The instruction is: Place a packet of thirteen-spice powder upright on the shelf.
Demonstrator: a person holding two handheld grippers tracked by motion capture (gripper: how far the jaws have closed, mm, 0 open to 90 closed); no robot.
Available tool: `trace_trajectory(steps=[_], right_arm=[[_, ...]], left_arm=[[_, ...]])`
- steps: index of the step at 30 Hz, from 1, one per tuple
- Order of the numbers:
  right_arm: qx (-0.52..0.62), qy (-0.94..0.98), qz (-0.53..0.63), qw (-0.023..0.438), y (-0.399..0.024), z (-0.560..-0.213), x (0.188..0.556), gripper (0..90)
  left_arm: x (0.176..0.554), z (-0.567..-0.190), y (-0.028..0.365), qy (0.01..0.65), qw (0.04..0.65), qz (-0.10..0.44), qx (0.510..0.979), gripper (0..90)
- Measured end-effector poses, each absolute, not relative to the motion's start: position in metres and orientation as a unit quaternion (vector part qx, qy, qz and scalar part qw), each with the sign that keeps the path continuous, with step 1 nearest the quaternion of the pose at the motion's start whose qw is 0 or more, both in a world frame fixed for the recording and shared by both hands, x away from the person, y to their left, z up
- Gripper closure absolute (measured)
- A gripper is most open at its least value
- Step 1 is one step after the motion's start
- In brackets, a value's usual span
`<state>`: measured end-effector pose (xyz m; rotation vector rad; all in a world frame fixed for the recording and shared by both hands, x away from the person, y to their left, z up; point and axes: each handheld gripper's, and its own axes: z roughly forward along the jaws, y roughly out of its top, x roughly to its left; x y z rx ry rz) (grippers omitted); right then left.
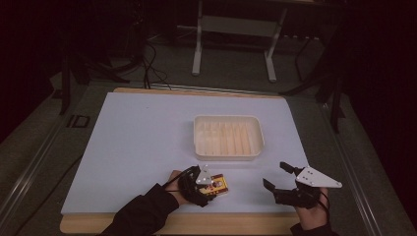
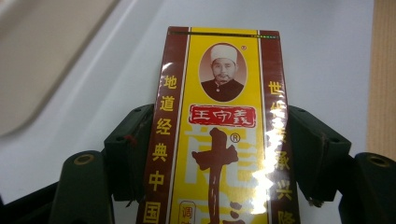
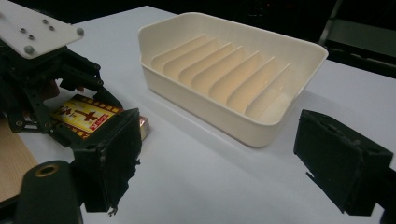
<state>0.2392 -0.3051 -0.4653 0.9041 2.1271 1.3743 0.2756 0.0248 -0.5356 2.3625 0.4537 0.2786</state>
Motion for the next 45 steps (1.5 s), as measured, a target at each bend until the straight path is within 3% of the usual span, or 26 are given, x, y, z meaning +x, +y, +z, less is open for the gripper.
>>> trace_trajectory(steps=[9,14,34,45], right_arm=[[0.329,0.771,0.495,0.228,-0.305,-0.465,0.239,14.9],[0.33,0.771,0.493,0.23,-0.304,-0.464,0.239,15.1],[0.319,0.771,0.498,0.236,-0.291,-0.448,0.226,14.4],[0.34,0.756,0.51,0.231,-0.283,-0.426,0.22,13.5]], left_arm=[[0.273,-0.518,0.034,0.193,0.427,0.118,0.876,32.8],[0.271,-0.512,0.037,0.195,0.463,0.099,0.859,32.9],[0.249,-0.487,0.034,0.209,0.552,0.103,0.801,33.0],[0.24,-0.476,0.03,0.217,0.598,0.144,0.758,33.1]])
